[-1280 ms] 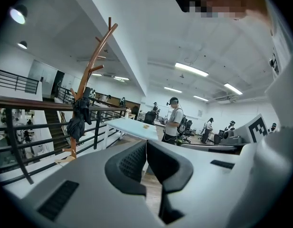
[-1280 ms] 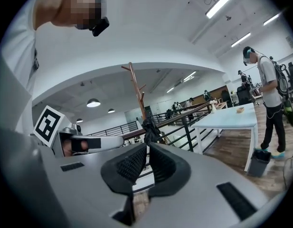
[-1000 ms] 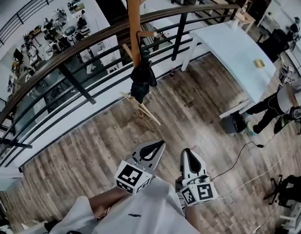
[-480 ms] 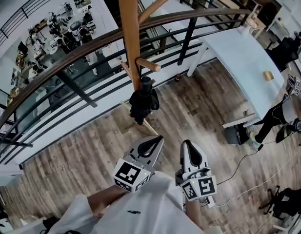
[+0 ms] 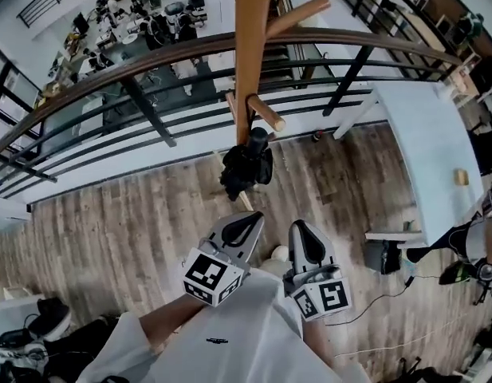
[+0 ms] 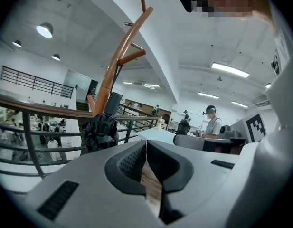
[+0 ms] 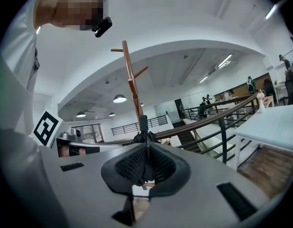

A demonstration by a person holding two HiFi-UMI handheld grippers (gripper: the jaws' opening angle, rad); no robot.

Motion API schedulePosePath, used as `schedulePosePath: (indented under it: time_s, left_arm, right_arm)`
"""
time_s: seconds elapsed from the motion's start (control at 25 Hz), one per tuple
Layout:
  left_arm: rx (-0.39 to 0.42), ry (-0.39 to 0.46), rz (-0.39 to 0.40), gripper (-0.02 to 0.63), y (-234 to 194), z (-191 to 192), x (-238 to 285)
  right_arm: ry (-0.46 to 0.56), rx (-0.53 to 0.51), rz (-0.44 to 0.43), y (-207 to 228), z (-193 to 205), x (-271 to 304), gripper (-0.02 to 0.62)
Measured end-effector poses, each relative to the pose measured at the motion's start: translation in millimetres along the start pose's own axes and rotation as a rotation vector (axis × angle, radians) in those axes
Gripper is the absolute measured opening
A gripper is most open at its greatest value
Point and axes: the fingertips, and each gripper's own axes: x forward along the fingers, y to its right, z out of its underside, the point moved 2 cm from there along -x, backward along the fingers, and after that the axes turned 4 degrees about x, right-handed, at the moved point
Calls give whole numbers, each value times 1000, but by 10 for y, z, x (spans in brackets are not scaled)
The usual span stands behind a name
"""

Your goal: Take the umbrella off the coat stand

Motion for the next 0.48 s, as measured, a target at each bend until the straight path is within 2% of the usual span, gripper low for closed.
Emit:
schedulePosePath:
  time_s: [0.36, 0.48]
  left_arm:
    - [-35, 76, -259, 25, -59, -209, 261]
    - [-31, 81, -314, 25, -81, -232, 278]
  right_arm:
    - [-54, -78, -219, 384, -317, 294, 44]
    - [-64, -82, -263, 441, -335, 371, 44]
